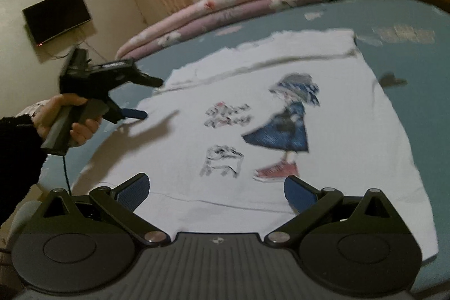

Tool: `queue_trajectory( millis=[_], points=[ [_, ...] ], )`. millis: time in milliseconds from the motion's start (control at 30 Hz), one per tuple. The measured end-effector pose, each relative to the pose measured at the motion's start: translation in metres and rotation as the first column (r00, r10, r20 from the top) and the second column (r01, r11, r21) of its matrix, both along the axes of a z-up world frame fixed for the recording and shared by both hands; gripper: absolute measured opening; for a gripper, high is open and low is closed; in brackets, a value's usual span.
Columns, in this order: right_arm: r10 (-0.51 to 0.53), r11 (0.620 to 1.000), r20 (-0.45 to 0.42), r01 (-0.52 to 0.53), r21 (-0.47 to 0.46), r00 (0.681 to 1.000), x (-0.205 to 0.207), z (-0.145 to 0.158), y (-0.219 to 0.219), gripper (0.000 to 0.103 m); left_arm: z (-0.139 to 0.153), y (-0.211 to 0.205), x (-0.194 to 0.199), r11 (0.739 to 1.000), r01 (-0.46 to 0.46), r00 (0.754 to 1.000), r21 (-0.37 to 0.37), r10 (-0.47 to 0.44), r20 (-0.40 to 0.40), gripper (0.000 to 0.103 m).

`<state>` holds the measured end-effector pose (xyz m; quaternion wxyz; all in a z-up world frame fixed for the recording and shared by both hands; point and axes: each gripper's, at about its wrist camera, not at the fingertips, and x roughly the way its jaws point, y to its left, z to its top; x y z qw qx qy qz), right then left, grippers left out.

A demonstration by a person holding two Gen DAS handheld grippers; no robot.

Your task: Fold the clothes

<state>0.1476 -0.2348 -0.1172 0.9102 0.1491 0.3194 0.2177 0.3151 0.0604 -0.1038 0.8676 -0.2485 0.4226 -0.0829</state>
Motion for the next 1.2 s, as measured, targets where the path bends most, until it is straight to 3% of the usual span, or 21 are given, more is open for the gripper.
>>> queue_trajectory(
  millis=[67,200,400,533,767,833,933,1033,1200],
  points=[
    [-0.01,0.999,-0.006,0.01,0.038,1.0,0.002,-0.003,-0.004,0.103,0.007,0.005,0.001,0.998,-0.053,0.999,0.032,0.053,0.002,0.102],
    [-0.025,0.996,-0.013,0.026,0.08,1.0,0.006,-0.008,-0.009,0.103,0.013,-0.003,-0.001,1.0,0.017,1.0,-0.012,-0.017,0.018,0.102],
    [-0.014,1.0,0.013,0.014,0.005,1.0,0.007,-0.008,0.004,0.103,-0.002,-0.032,-0.013,0.992,0.11,0.994,0.059,-0.108,-0.029,0.102],
    [-0.015,1.0,0.015,0.014,0.009,1.0,0.006,-0.008,0.003,0.103,-0.004,-0.049,-0.051,0.975,0.163,0.987,0.153,-0.163,-0.016,0.102],
    [-0.019,1.0,0.019,0.019,0.009,1.0,0.003,-0.008,0.002,0.103,0.0,-0.08,-0.139,0.937,0.273,0.96,0.216,-0.279,-0.004,0.102],
    [-0.018,1.0,0.025,0.018,0.001,1.0,0.0,-0.008,0.003,0.103,-0.004,-0.088,-0.157,0.932,0.285,0.956,0.223,-0.294,0.009,0.102],
    [-0.014,1.0,0.033,0.014,-0.009,0.999,-0.004,-0.007,0.003,0.103,-0.006,-0.101,-0.175,0.903,0.287,0.947,0.32,-0.318,0.046,0.102],
    [-0.014,1.0,0.038,0.015,-0.012,0.999,-0.008,-0.008,0.001,0.103,-0.008,-0.107,-0.183,0.89,0.266,0.948,0.37,-0.312,0.069,0.102],
    [-0.014,1.0,0.061,0.015,-0.009,0.998,-0.013,-0.011,-0.002,0.103,-0.01,-0.11,-0.186,0.89,0.235,0.953,0.391,-0.29,0.089,0.102]
  ],
)
